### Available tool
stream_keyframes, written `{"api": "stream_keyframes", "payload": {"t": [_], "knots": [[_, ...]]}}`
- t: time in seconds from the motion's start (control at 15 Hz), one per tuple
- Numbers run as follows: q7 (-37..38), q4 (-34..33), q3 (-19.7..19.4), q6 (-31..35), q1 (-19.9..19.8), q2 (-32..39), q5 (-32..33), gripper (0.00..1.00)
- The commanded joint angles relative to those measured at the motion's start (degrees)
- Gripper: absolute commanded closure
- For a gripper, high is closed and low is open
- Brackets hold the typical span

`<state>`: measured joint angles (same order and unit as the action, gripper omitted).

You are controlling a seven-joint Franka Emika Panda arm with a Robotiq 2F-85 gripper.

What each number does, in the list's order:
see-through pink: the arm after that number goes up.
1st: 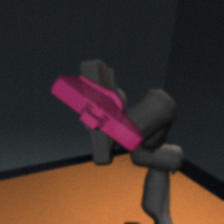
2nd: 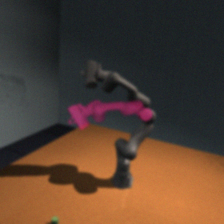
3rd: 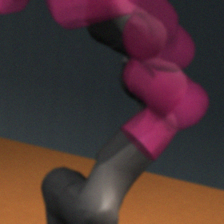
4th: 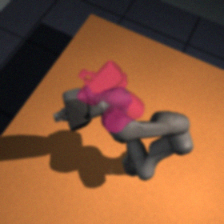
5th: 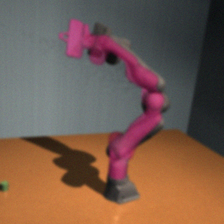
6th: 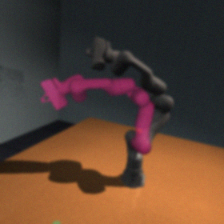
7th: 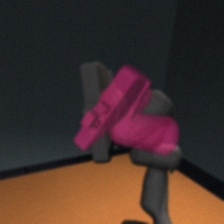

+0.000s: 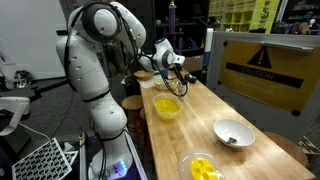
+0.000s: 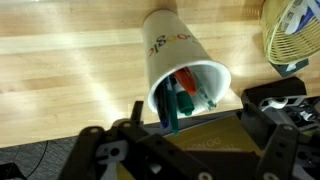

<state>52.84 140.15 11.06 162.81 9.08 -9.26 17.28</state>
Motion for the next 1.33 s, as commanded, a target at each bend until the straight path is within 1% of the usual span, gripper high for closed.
{"api": "stream_keyframes", "payload": {"t": [0.0, 0.33, 1.27], "knots": [[0.22, 1.37, -0.15, 1.10, 0.08, -1.08, -0.42, 0.00], [0.29, 1.30, -0.22, 1.30, -0.05, -0.93, -0.31, 0.00], [-2.52, -0.19, -1.75, 1.40, 0.50, 0.71, -1.25, 0.00]]}}
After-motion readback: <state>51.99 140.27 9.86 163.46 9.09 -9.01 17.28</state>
